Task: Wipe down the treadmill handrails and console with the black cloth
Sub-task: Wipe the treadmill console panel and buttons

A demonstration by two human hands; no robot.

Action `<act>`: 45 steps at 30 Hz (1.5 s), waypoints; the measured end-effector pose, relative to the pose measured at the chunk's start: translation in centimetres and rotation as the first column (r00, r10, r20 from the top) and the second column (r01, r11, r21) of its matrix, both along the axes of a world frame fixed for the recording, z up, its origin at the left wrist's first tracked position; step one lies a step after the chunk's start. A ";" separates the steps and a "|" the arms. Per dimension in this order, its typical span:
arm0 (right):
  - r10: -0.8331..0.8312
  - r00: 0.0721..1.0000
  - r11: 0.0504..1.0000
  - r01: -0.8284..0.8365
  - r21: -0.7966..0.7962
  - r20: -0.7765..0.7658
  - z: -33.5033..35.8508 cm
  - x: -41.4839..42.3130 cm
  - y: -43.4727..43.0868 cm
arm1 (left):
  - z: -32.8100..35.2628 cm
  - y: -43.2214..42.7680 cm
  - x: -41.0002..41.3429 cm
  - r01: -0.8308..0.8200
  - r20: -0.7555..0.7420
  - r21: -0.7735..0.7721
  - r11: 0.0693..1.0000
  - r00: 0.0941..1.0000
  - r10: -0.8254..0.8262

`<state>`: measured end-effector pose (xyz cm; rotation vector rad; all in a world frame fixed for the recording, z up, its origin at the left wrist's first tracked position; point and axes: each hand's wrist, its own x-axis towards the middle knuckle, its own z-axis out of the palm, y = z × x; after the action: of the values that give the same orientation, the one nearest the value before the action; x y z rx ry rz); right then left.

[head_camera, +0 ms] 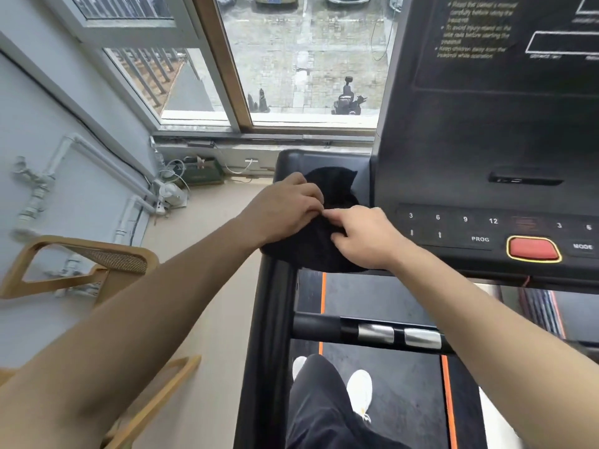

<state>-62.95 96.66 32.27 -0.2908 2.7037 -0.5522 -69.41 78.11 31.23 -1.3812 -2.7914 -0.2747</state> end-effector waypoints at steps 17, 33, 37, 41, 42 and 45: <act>0.452 0.874 0.751 -0.264 0.606 -0.179 0.5 0.1 1.9 | -0.3 3.5 3.1 -0.263 0.158 -0.057 0.963 0.950 0.269; 0.327 0.938 0.927 -0.295 0.231 -0.118 -1.4 -1.7 2.0 | -1.1 1.0 3.5 -0.470 0.019 0.105 0.876 0.882 0.471; 0.401 0.893 0.899 -0.341 0.274 -0.206 -1.1 -1.3 2.6 | -1.1 1.3 3.4 -0.406 0.141 0.060 0.912 0.908 0.394; 0.379 0.894 0.854 -0.239 0.461 -0.238 -2.2 0.5 1.6 | -2.5 1.4 3.9 -0.416 0.014 0.132 0.900 0.908 0.418; 0.322 0.909 0.868 -0.171 0.467 -0.266 -2.4 1.0 1.3 | -2.9 1.8 4.4 -0.424 -0.015 0.154 0.893 0.902 0.431; 0.173 0.926 0.882 0.006 0.471 -0.336 -2.8 3.1 0.1 | -4.0 3.1 6.2 -0.395 -0.098 0.090 0.914 0.910 0.403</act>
<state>-59.81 96.79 29.48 -0.4107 3.0517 0.2164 -63.21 81.17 27.26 -0.7543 -2.8476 -0.2657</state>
